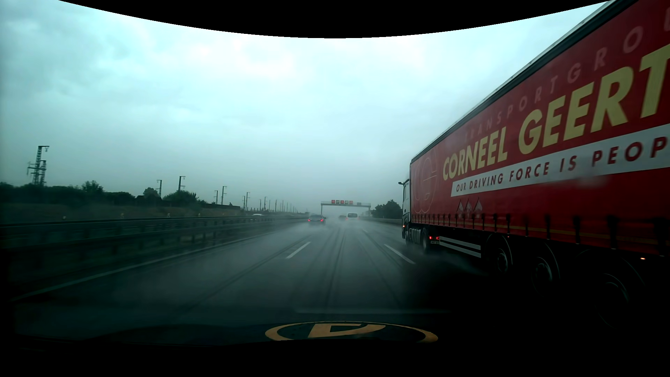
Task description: Follow the waypoints while adhering to traffic rules and regulations
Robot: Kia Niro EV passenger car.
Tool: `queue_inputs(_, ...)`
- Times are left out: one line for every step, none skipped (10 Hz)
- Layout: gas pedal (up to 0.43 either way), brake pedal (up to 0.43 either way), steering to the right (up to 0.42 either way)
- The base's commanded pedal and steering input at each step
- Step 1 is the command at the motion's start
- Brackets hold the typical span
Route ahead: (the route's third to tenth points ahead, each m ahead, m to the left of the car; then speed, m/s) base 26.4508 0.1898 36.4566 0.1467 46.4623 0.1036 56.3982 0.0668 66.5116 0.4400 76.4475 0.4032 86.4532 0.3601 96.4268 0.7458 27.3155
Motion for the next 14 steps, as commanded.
queue_inputs(0.177, 0.000, -0.002)
queue_inputs(0.177, 0.000, -0.002)
queue_inputs(0.169, 0.000, -0.002)
queue_inputs(0.169, 0.000, -0.002)
queue_inputs(0.157, 0.000, -0.001)
queue_inputs(0.157, 0.000, -0.001)
queue_inputs(0.157, 0.000, -0.001)
queue_inputs(0.157, 0.000, -0.001)
queue_inputs(0.169, 0.000, -0.001)
queue_inputs(0.169, 0.000, -0.001)
queue_inputs(0.169, 0.000, -0.001)
queue_inputs(0.169, 0.000, -0.001)
queue_inputs(0.169, 0.000, -0.001)
queue_inputs(0.169, 0.000, -0.001)
